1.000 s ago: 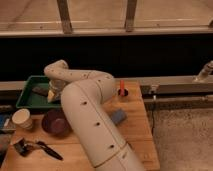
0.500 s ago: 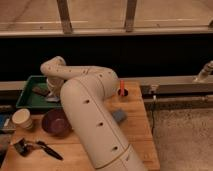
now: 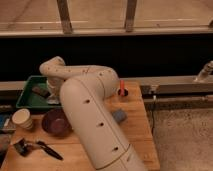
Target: Wipe tray with towel
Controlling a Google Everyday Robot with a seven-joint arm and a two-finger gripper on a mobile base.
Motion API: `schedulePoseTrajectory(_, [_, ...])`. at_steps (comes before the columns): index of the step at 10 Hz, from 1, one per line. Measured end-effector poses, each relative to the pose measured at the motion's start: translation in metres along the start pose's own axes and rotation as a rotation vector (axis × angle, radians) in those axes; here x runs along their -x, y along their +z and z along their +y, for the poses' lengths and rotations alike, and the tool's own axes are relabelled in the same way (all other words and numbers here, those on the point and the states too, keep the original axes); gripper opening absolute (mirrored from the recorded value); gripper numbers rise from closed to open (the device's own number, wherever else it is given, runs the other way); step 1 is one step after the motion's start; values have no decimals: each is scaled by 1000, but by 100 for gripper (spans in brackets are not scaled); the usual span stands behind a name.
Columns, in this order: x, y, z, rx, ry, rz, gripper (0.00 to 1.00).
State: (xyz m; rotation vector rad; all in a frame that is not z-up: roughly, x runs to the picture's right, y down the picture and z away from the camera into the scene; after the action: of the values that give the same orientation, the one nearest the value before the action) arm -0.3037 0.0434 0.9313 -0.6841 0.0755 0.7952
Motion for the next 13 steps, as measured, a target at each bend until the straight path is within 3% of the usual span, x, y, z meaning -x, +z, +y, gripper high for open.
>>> schedulePoseTrajectory(2, [-8,-7,-14,-9,43,6,0])
schedulePoseTrajectory(6, [27,-10,-42,-41,51,5,0])
schedulePoseTrajectory(8, [33,-10,-44,-45,44,7,0])
schedulePoseTrajectory(9, [33,-10,-43,-34,32,2,0])
schedulePoseTrajectory(11, [45,-19,-28,8,-58,-25,0])
schedulePoseTrajectory(13, [57,-25,13,49,-151,-35,0])
